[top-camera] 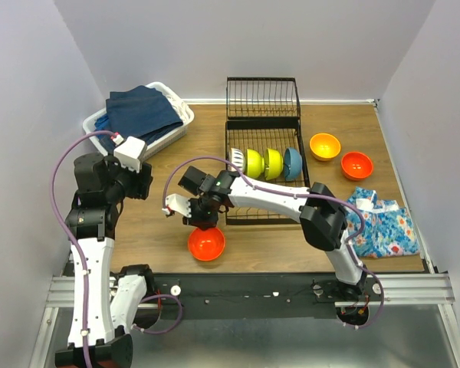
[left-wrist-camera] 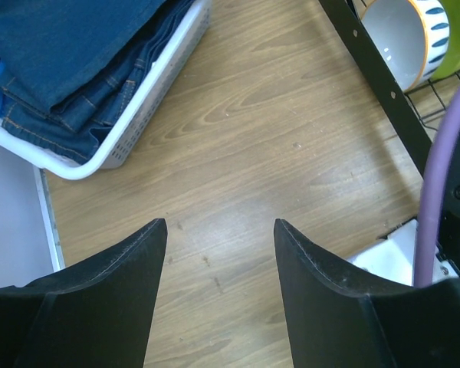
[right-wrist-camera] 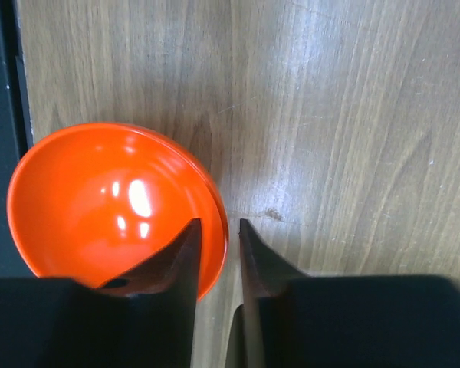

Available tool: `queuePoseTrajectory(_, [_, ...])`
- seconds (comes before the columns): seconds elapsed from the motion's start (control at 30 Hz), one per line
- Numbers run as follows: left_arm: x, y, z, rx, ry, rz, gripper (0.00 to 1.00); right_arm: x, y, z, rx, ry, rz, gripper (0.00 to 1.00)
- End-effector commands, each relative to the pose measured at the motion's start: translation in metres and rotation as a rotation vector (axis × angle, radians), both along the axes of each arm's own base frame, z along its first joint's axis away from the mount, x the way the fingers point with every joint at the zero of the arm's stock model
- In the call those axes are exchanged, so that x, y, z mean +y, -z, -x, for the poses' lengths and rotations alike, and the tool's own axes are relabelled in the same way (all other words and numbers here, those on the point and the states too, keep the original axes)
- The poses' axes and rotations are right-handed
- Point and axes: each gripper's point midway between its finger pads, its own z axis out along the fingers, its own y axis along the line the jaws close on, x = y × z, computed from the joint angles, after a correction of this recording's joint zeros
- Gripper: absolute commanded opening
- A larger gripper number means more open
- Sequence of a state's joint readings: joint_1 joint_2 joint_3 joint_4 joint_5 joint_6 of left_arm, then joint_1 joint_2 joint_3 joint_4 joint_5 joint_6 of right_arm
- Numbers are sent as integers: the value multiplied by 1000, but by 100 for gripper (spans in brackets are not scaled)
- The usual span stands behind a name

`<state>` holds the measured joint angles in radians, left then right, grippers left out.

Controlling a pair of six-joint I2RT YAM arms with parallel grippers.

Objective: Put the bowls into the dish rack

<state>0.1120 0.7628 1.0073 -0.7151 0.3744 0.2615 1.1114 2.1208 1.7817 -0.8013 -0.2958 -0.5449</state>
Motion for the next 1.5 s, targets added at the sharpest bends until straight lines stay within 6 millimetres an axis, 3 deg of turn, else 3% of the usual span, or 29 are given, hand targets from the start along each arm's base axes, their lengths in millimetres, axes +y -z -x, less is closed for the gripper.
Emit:
queuePoseTrajectory(0.0, [-8,-8,9,-14,57,0,68,8,-22,1,-17,14,-47,45])
queuePoseTrajectory(0.1, [-16,-25,15,-74,96,12,68,-2,-47,0,-48,36,-64,48])
queuePoseTrajectory(0.13, [-18,-28,17,-81,109,17,69,-6,-66,1,-69,45,-90,48])
queuePoseTrajectory(0.2, [-28,-43,24,-117,160,27,69,-22,-82,-3,-88,94,-86,48])
queuePoseTrajectory(0.23, [-30,-42,29,-108,185,15,69,-31,-85,-3,-84,118,-77,49])
queuePoseTrajectory(0.27, [-35,-48,34,-116,217,13,69,-46,-103,-9,-78,185,-99,49])
queuePoseTrajectory(0.3, [-41,-49,38,-111,262,21,69,-56,-108,-16,-77,237,-98,51])
queuePoseTrajectory(0.33, [-45,-43,45,-85,310,1,69,-67,-115,-23,-70,288,-109,51])
queuePoseTrajectory(0.37, [-50,-44,51,-76,353,-5,69,-89,-113,-43,-41,407,-105,53])
queuePoseTrajectory(0.4, [-57,-41,55,-58,410,2,69,-104,-129,-53,-50,468,-148,56])
queuePoseTrajectory(0.43, [-61,-32,65,-3,443,8,69,-121,-131,-69,-59,547,-155,58])
queuePoseTrajectory(0.47, [-63,-31,68,-3,486,-22,69,-152,-131,-101,-53,698,-166,59])
queuePoseTrajectory(0.53, [-72,-21,76,68,545,-17,68,-191,-148,-131,-75,853,-214,63])
queuePoseTrajectory(0.57, [-74,-21,78,90,546,-13,68,-228,-154,-160,-84,1005,-244,64])
queuePoseTrajectory(0.6, [-90,-17,84,126,617,-10,68,-247,-160,-172,-95,1075,-265,66])
queuePoseTrajectory(0.67, [-97,-12,78,159,593,-36,68,-293,-174,-194,-118,1234,-319,68])
queuePoseTrajectory(0.73, [-115,-7,76,218,631,-11,68,-317,-184,-195,-132,1298,-357,72])
queuePoseTrajectory(0.8, [-122,-4,63,287,626,13,68,-343,-189,-195,-139,1371,-375,74])
queuePoseTrajectory(0.9, [-128,0,60,360,658,-52,68,-364,-188,-183,-137,1432,-389,75])
queuePoseTrajectory(0.93, [-130,5,67,376,695,-87,68,-369,-180,-179,-125,1454,-378,75])
queuePoseTrajectory(1.03, [-144,23,85,431,782,-134,68,-389,-186,-174,-139,1570,-428,81])
queuePoseTrajectory(1.2, [-169,74,121,523,924,-244,68,-422,-180,-165,-85,1734,-477,84])
queuePoseTrajectory(1.37, [-175,121,153,519,1069,-417,62,-436,-165,-157,-113,1750,-421,84])
queuePoseTrajectory(1.47, [-178,133,157,456,1102,-461,62,-444,-158,-155,-124,1761,-386,84])
